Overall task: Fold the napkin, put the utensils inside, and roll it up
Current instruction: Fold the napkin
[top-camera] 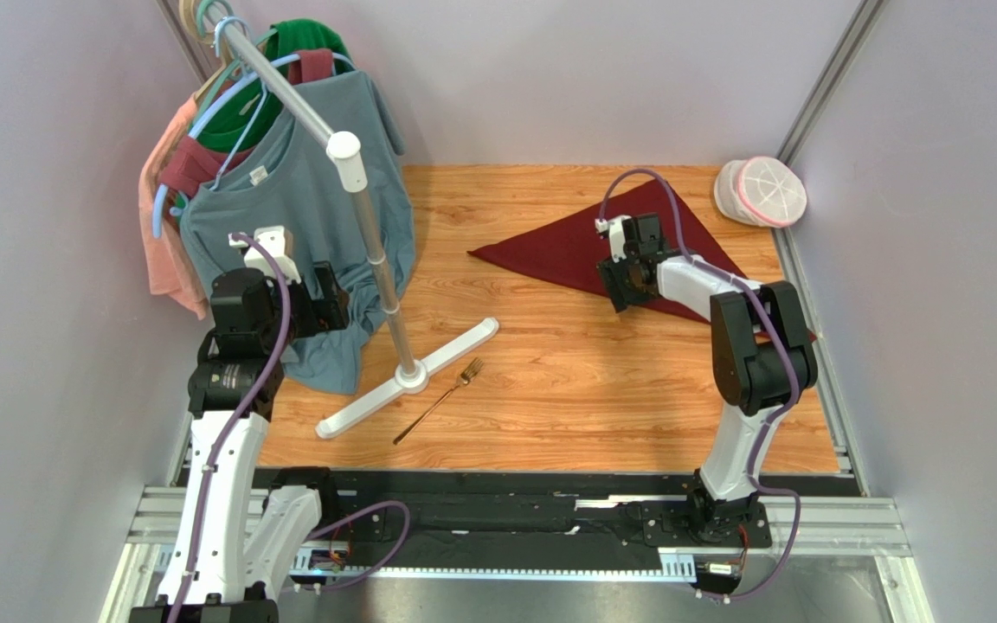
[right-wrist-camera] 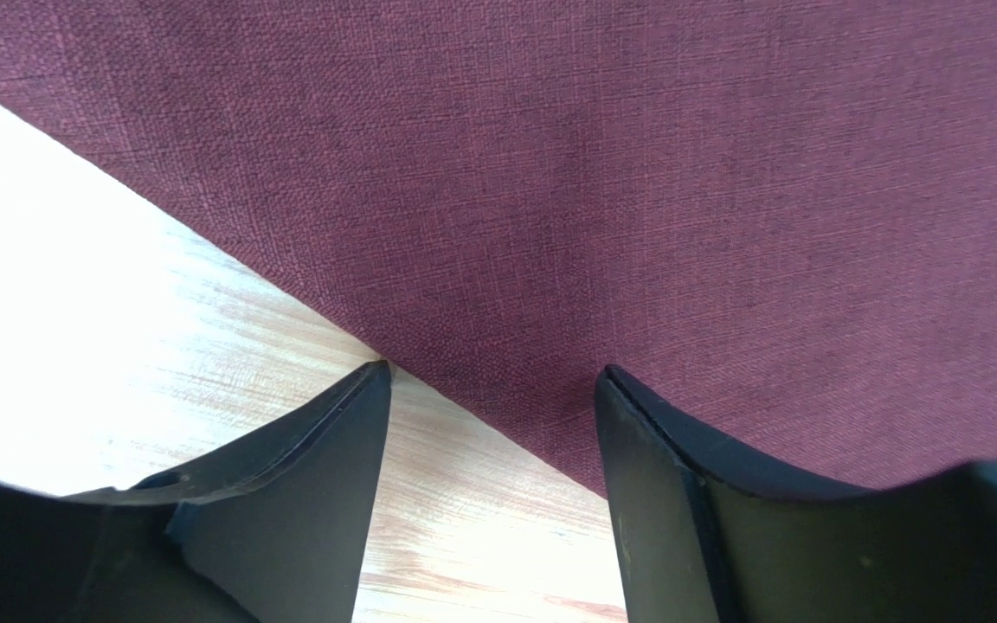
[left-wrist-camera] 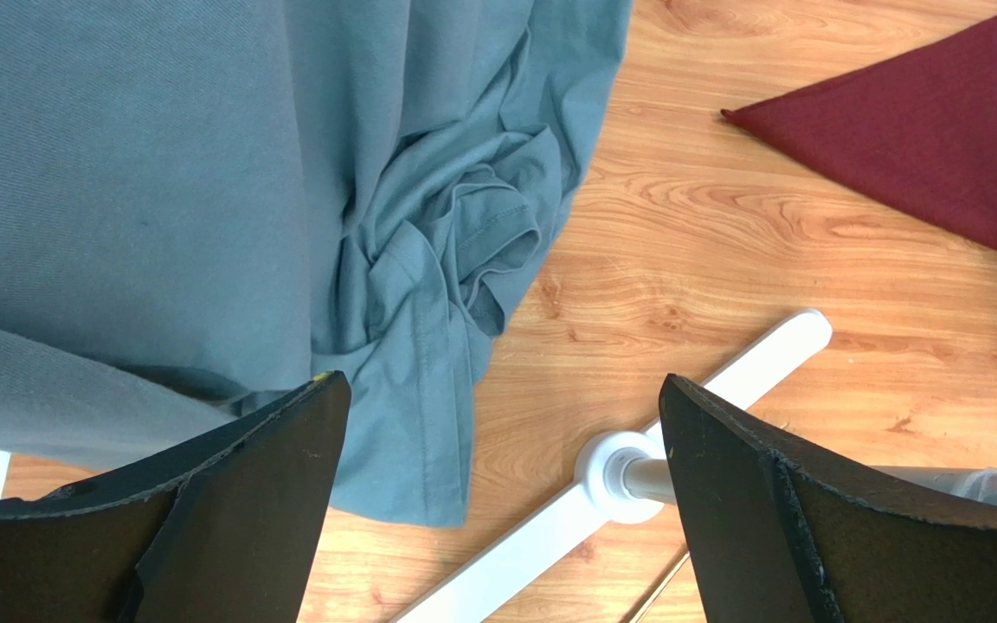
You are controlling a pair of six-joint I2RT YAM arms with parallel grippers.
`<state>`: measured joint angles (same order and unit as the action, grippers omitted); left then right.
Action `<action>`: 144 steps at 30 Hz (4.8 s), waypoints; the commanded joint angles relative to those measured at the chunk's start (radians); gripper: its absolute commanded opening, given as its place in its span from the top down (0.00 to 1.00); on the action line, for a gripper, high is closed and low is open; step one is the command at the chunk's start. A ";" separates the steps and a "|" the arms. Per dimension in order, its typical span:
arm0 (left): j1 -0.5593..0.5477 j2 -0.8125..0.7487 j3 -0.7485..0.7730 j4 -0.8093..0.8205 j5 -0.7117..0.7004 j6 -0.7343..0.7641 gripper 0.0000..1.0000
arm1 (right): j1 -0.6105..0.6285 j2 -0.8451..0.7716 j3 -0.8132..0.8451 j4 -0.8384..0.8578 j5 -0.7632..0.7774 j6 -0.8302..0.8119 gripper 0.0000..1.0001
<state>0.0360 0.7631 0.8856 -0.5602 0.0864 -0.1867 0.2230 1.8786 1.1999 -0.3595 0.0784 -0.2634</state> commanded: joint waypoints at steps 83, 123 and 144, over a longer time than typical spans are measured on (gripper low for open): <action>0.004 -0.010 0.024 0.013 0.026 -0.017 0.02 | -0.108 0.106 0.320 -0.180 -0.106 0.474 0.63; 0.004 -0.004 0.021 0.019 0.036 -0.017 0.02 | -0.197 0.317 0.530 -0.162 -0.112 0.383 0.64; 0.004 -0.004 0.021 0.022 0.046 -0.020 0.02 | -0.198 0.333 0.533 -0.170 -0.135 0.382 0.92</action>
<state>0.0360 0.7658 0.8856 -0.5602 0.1223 -0.2070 0.0292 2.2059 1.7088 -0.5488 -0.0357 0.1257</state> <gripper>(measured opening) 0.981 0.117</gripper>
